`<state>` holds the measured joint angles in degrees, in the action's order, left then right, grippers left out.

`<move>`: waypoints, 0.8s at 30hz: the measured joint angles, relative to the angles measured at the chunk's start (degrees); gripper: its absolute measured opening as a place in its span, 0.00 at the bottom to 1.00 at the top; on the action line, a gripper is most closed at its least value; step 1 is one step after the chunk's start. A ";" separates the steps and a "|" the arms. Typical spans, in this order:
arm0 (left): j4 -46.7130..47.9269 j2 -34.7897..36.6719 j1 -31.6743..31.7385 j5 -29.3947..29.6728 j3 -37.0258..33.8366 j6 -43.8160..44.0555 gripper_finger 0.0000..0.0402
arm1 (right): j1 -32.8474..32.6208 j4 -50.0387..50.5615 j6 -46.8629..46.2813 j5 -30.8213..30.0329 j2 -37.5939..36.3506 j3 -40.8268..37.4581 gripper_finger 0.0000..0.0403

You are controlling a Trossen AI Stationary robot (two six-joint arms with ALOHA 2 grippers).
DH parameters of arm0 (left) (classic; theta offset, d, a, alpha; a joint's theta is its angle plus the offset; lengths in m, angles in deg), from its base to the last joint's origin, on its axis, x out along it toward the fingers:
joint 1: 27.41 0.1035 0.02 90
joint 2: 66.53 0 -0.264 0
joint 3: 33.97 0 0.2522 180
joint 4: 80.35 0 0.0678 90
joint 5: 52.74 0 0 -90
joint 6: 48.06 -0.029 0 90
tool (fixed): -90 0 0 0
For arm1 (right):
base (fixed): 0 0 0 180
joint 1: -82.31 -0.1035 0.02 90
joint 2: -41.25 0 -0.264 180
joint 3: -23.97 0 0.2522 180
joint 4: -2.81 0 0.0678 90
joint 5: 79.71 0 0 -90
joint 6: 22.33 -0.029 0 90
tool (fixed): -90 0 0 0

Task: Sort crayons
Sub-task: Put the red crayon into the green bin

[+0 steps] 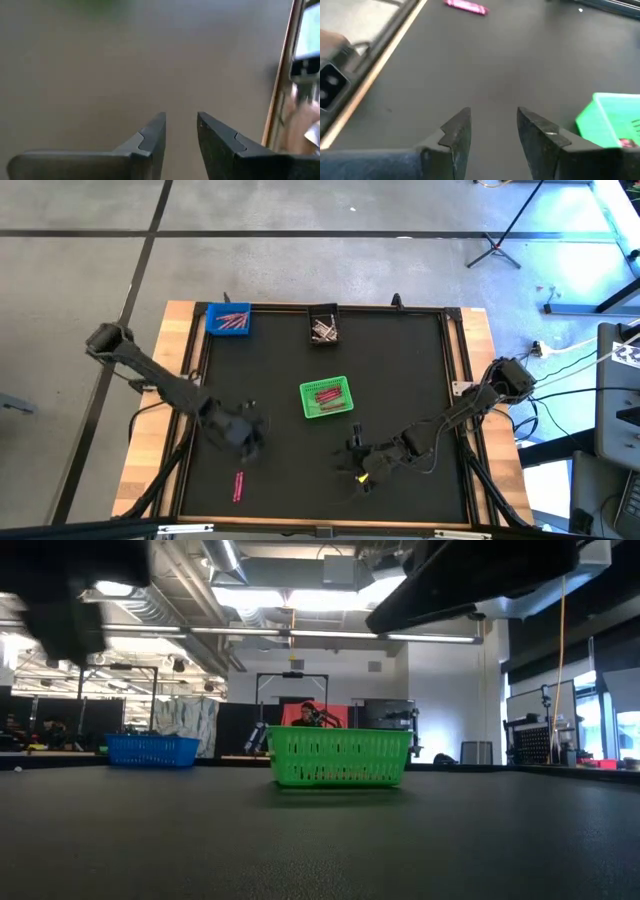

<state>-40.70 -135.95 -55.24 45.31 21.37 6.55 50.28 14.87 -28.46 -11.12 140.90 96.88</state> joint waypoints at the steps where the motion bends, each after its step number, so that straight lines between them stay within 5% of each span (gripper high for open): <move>1: 0.13 -1.05 -2.35 0.20 0.27 3.02 0.25 | -0.14 -0.81 -0.36 0.05 0.07 0.02 0.39; 12: 1.29 -16.67 -20.08 6.19 15.55 20.03 0.25 | -2.97 -4.95 -2.71 0.52 0.36 0.00 0.39; 18: 11.26 -26.53 -23.76 4.43 25.45 24.00 0.25 | -3.75 -5.24 -3.28 0.46 0.37 0.02 0.39; 24: 23.66 -31.11 -25.88 3.85 26.78 40.84 0.25 | -4.02 -4.98 -4.13 0.50 0.36 0.02 0.39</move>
<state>-17.04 -167.05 -81.12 49.16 48.16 47.39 46.26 9.89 -32.59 -10.62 141.26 96.90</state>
